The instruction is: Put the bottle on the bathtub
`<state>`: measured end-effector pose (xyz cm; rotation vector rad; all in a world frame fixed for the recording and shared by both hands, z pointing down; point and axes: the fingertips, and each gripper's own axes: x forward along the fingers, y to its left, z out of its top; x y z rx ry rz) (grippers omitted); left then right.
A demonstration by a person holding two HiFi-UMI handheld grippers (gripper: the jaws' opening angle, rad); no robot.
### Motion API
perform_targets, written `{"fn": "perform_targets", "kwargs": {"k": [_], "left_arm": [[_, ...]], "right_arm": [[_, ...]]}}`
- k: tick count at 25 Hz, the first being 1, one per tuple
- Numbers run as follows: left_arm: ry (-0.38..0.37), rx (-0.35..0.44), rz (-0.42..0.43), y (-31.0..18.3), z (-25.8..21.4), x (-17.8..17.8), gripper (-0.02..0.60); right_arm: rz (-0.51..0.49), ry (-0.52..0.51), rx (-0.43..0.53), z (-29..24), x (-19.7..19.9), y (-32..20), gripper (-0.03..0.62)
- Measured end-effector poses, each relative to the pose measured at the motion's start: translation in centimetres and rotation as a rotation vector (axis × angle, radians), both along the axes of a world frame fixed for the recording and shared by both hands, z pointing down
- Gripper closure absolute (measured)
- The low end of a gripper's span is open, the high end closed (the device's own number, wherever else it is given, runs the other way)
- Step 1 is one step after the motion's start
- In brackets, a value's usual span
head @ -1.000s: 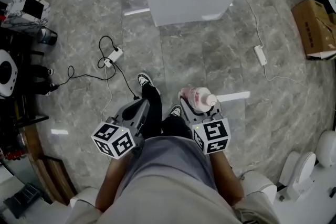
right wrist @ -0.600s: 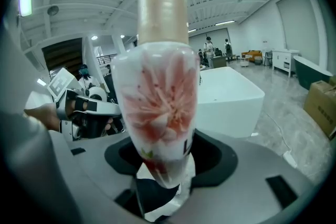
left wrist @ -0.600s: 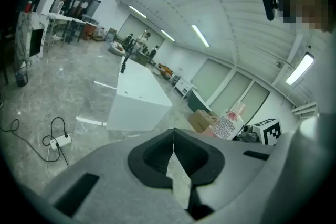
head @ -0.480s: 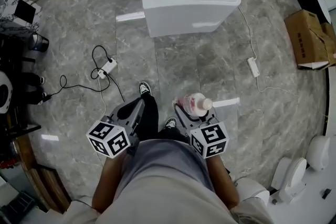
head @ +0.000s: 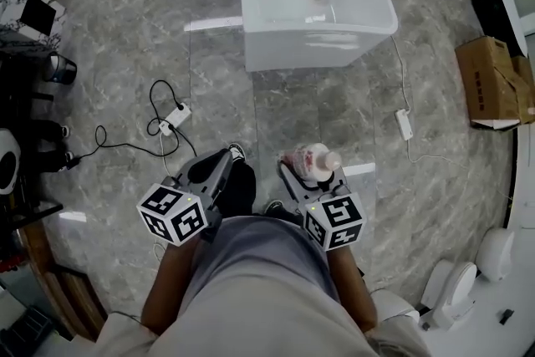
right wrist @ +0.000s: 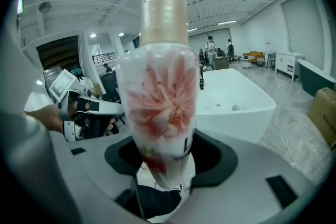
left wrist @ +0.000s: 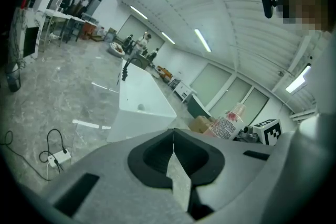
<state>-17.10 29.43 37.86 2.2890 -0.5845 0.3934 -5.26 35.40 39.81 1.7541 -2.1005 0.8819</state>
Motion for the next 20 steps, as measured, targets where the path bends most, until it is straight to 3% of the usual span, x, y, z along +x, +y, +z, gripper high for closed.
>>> {"fn": "perform_targets", "kwargs": {"k": [10,20], "left_arm": [[0.049,0.033,-0.004,-8.7,-1.1,-2.1,0.574],[0.057,0.058,0.004,-12.8,-1.4,-2.3,0.574]], "right_arm": [[0.016,0.05,0.025,-1.2,-1.3,-8.4,0.355],[0.084,0.039,0.032,-1.6,-0.2,-12.8,0.355]]}}
